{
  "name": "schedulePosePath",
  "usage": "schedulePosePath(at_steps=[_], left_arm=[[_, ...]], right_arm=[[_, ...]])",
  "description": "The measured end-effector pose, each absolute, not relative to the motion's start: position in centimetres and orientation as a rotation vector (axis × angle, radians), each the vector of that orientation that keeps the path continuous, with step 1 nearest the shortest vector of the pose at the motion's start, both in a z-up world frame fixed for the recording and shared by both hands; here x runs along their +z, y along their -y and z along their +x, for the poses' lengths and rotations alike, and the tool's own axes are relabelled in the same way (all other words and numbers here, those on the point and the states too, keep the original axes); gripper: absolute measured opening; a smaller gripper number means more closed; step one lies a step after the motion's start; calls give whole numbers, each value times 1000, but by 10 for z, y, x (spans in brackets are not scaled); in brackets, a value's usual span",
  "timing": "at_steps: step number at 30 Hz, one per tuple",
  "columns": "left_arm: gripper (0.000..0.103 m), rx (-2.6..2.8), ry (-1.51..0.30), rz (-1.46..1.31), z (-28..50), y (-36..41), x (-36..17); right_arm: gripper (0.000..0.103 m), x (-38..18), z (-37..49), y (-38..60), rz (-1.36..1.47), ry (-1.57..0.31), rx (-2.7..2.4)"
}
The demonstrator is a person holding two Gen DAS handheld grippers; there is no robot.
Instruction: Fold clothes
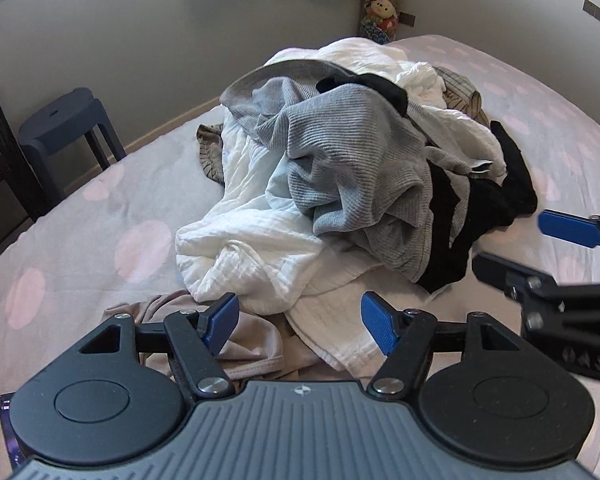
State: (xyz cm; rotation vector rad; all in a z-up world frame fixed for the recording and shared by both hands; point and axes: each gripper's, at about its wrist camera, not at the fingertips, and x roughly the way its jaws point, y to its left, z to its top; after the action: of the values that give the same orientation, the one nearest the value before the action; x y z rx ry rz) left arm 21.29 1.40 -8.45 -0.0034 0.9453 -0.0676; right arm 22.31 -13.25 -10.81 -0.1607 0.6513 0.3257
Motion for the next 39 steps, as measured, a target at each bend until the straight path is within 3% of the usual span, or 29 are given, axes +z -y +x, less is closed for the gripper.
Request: schedulePosePath(at_steps=[8, 13, 14, 15, 16, 27, 39], left_arm=[[66, -29, -1005, -4, 233, -16, -107], [66, -21, -1021, 5, 233, -14, -111], [66, -20, -1023, 6, 232, -14, -111], [66, -18, -1024, 7, 230, -14, -110], [66, -15, -1026, 9, 228, -14, -110], [66, -77, -934, 41, 190, 9, -66], [68, -316, -790, 64, 126, 88, -1]], right_arm=[[71, -142, 270, 125, -78, -750, 375], [46, -158, 278, 120, -2, -778, 384], [33, -159, 278, 120, 11, -776, 382], [12, -156, 275, 121, 7, -769, 367], [9, -154, 272, 122, 2, -762, 353], [7, -92, 186, 199, -39, -592, 88], [7, -33, 29, 331, -32, -450, -284]])
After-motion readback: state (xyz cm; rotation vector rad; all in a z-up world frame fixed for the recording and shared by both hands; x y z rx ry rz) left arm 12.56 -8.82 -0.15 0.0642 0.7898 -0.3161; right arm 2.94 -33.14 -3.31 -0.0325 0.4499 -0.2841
